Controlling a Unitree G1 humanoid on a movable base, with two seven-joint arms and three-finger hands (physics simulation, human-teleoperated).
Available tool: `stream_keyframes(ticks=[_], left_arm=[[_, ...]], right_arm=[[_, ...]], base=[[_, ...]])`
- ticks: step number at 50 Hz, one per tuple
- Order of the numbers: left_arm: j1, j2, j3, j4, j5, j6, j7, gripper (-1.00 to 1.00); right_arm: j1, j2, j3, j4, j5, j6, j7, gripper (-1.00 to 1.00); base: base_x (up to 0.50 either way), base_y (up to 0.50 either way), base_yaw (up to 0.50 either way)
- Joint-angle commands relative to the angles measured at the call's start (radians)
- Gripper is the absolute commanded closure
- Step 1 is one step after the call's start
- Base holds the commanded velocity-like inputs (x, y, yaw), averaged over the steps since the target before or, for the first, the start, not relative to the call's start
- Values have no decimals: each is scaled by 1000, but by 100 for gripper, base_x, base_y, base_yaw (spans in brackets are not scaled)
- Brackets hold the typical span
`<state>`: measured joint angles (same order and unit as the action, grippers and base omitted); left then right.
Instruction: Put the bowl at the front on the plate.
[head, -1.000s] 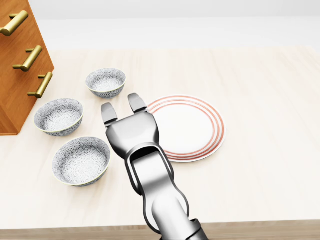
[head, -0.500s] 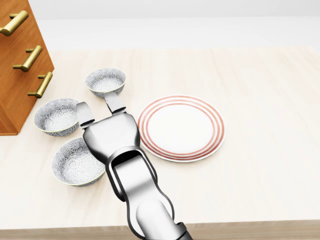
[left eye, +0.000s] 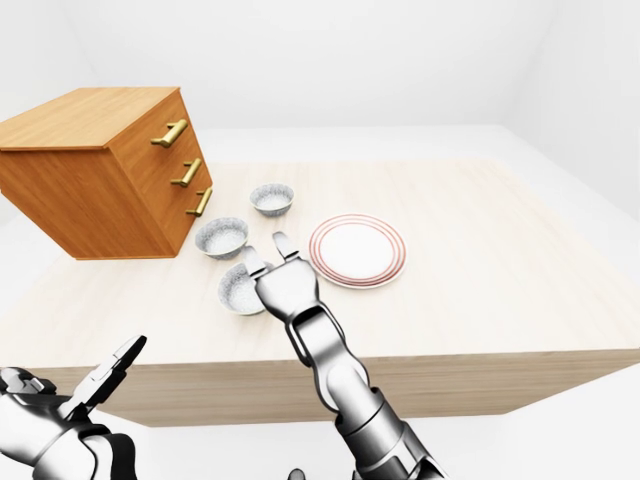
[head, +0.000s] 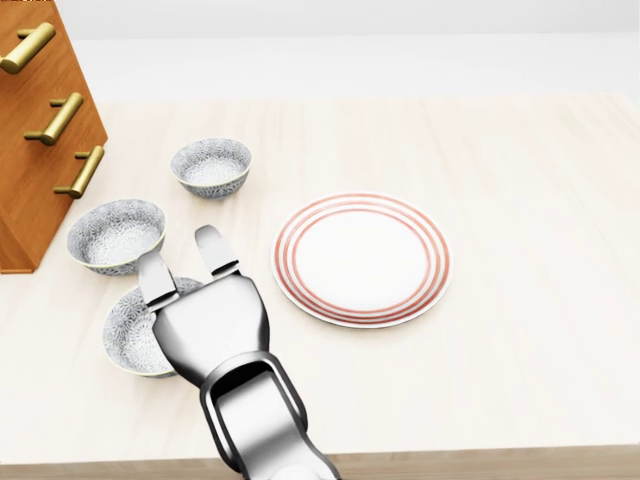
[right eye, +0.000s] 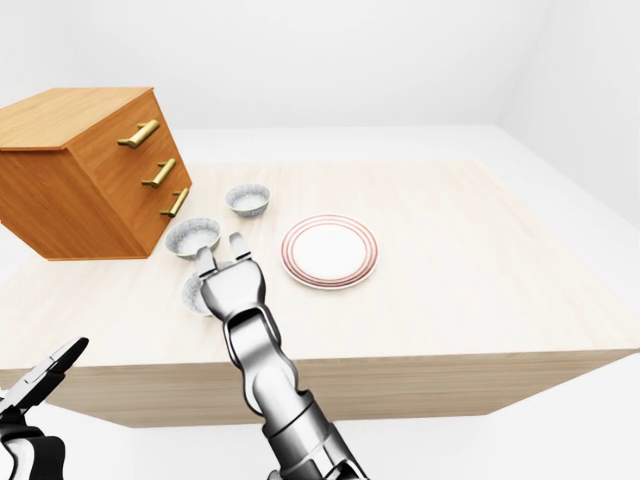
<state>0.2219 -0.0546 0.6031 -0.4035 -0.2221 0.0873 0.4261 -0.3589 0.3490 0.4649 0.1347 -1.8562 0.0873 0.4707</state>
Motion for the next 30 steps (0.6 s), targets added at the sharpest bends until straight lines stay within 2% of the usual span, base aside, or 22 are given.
stream_keyframes(ticks=[1, 11, 30], left_arm=[[-3, -1, -2, 5, 2, 0, 0, -100], [2, -1, 0, -7, 0, 0, -2, -100], [-5, 5, -8, 24, 0, 0, 7, -100]], right_arm=[[72, 0, 60, -31, 2, 0, -17, -100], [78, 0, 68, -13, 42, 0, -38, -100], [112, 0, 119, -44, 21, 0, -13, -100]], base=[[26, 0, 0], [41, 0, 0], [50, 0, 0]])
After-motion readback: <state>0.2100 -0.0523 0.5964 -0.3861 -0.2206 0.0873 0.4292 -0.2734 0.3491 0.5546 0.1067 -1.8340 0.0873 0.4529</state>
